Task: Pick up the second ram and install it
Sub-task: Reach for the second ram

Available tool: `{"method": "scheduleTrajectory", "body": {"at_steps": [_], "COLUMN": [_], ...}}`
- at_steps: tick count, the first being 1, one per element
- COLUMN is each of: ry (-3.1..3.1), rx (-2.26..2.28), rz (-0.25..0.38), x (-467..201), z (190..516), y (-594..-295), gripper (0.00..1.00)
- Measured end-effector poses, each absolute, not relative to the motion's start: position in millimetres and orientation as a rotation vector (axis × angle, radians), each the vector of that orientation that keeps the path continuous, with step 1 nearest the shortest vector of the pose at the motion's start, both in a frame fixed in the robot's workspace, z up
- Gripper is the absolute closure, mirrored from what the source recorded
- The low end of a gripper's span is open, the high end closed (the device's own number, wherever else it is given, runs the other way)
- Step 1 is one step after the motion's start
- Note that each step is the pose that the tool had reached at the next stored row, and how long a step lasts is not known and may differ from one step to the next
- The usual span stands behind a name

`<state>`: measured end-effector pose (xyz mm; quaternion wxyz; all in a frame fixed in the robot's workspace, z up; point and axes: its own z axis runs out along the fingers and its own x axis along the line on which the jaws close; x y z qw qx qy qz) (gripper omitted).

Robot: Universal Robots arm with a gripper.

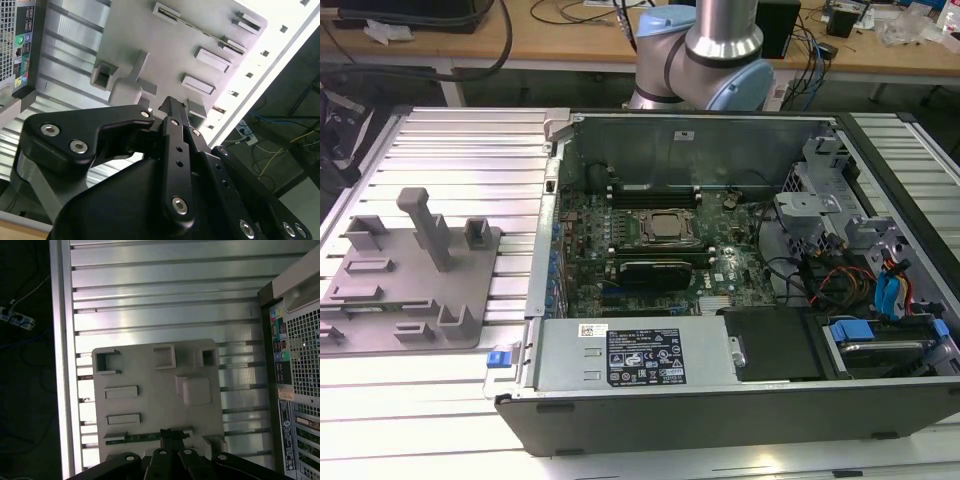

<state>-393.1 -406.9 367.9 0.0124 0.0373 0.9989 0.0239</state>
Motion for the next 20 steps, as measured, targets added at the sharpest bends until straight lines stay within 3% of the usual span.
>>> {"method": "scheduleTrajectory", "body": {"at_steps": [20], "ry": [3.115], "rx": [0.117], "rz": [0.073], "x": [-405.9], "z": [334.7], "y": [-429.1], "gripper": [0.92]}}
